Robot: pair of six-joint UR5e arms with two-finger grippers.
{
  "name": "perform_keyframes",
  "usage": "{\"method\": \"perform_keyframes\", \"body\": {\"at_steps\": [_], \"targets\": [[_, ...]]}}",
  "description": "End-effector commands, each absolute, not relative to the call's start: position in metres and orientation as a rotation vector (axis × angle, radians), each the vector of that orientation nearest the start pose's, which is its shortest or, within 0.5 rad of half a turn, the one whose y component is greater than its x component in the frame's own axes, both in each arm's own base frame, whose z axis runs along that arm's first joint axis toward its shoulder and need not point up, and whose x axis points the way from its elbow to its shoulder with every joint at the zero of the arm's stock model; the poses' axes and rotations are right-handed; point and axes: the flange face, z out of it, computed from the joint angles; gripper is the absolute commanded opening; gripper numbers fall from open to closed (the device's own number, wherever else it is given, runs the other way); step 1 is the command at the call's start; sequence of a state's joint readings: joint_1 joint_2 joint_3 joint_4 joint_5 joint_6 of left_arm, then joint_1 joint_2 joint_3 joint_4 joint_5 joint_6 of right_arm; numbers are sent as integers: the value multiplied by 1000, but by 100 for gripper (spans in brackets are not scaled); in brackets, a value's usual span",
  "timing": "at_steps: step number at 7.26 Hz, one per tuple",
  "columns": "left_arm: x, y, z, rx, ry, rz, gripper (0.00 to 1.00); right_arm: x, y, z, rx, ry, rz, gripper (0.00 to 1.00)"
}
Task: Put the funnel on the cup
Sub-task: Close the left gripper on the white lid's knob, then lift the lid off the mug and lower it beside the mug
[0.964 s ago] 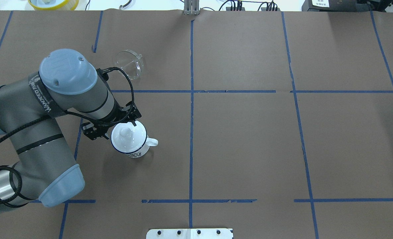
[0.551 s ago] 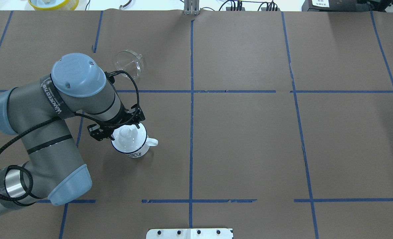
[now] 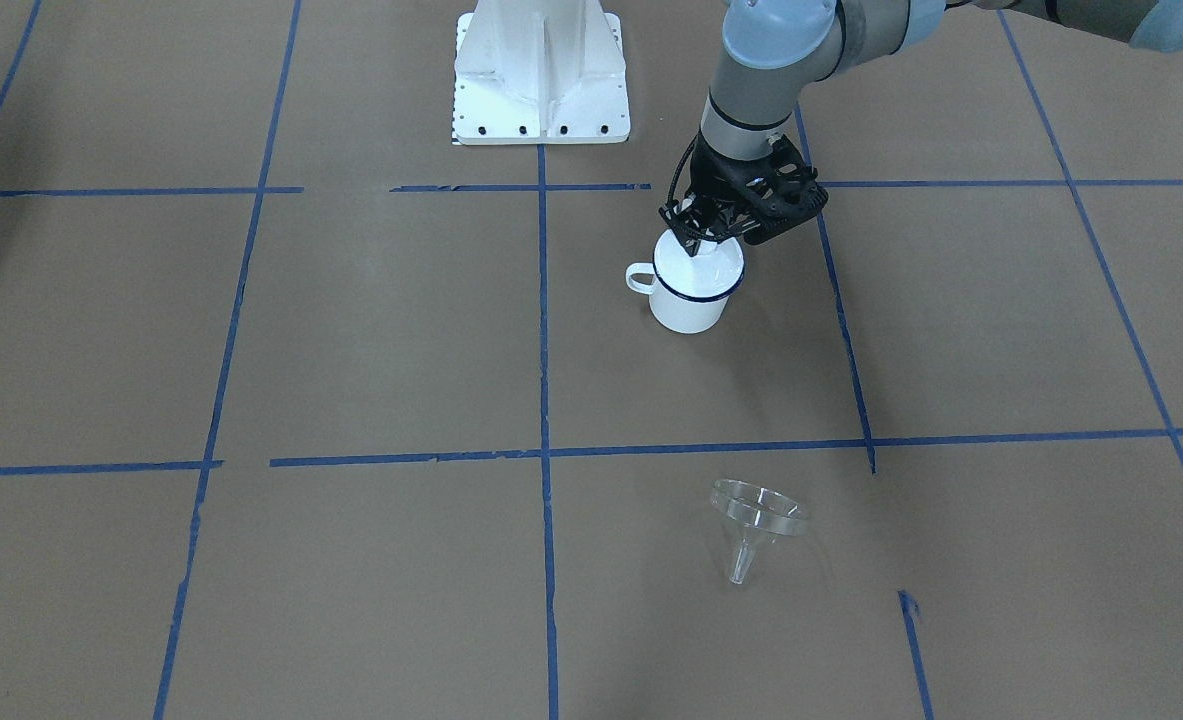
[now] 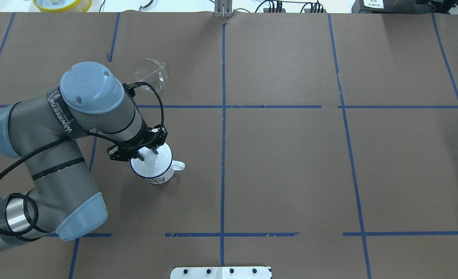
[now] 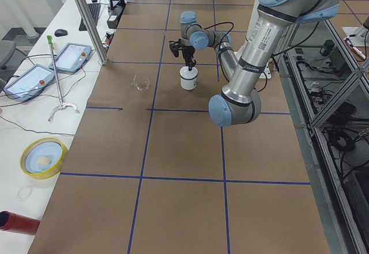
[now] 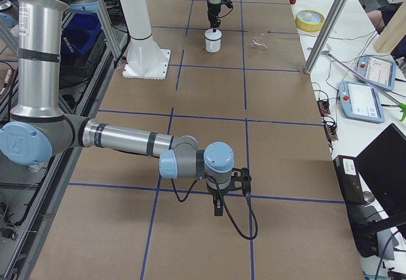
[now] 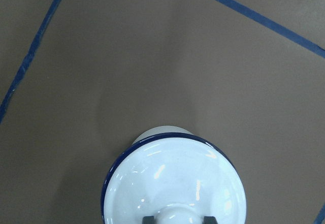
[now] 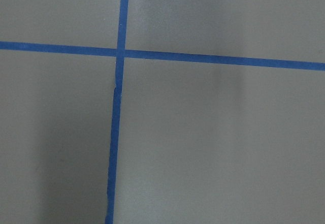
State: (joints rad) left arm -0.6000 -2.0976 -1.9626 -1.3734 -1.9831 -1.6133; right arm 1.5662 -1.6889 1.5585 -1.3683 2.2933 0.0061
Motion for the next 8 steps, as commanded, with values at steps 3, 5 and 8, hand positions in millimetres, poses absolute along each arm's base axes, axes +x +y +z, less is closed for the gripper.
{"method": "perform_keyframes", "body": {"at_steps": [3, 5, 8], "targets": [[317, -390, 166, -84, 874, -464, 0, 65, -444, 703, 65, -723, -25, 100], [292, -340, 230, -94, 813, -419, 0, 65, -444, 704, 64, -723, -24, 100], [328, -318, 326, -158, 826, -441, 0, 65, -444, 704, 64, -723, -24, 100]]}}
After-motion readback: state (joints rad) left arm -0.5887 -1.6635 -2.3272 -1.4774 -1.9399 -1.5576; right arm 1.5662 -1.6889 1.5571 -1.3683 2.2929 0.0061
